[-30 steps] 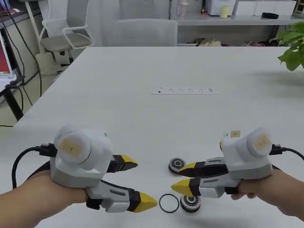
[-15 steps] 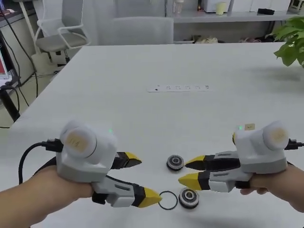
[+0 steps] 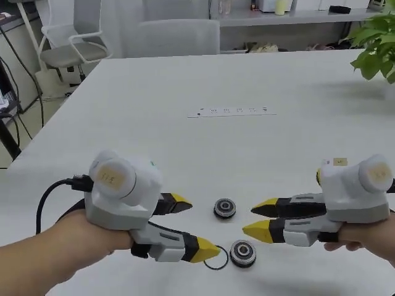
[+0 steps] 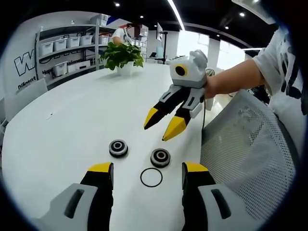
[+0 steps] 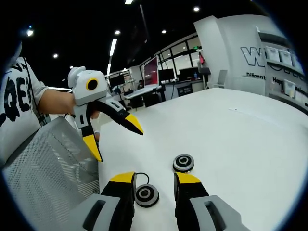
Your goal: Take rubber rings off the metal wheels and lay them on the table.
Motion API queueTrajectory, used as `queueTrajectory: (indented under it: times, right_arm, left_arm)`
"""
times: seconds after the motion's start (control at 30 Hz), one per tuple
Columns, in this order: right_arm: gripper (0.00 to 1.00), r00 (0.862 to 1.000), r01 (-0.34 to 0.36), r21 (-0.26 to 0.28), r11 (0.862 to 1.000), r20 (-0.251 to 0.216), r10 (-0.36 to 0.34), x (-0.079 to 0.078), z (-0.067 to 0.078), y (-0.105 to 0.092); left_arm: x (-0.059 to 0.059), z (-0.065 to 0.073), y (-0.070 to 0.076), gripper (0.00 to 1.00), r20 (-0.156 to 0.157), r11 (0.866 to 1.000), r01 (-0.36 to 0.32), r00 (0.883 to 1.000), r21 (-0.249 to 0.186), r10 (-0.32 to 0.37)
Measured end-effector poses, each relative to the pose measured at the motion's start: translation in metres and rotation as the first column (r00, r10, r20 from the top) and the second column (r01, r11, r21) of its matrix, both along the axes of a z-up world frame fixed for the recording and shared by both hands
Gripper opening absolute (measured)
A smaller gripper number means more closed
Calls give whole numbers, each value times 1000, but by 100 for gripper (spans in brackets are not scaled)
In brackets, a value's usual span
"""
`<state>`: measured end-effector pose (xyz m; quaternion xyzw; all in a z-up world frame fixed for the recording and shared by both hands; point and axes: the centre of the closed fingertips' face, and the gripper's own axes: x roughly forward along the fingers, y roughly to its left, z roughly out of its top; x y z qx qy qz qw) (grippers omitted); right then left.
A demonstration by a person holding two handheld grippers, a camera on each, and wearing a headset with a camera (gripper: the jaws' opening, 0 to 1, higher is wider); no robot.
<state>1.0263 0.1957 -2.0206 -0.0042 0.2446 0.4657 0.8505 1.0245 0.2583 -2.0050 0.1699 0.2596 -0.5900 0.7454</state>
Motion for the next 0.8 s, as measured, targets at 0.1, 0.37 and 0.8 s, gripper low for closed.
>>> queueTrajectory:
  times: [0.1,0.37,0.8]
  right_arm:
    - [30,1000,7,3,1000,-3,-7,-2,-2,-3]
    - [30,1000,14,-1,1000,-12,-14,-8,-8,-10]
    - [32,1000,-22,-32,999,-19,21,-20,-24,-8]
  left_arm:
    - [0,-3,-4,54,-3,1000,8,1000,5,-8]
    - [-3,-12,-14,53,-15,999,39,999,24,-39]
    - [-9,-25,-30,44,-52,997,81,995,13,-80]
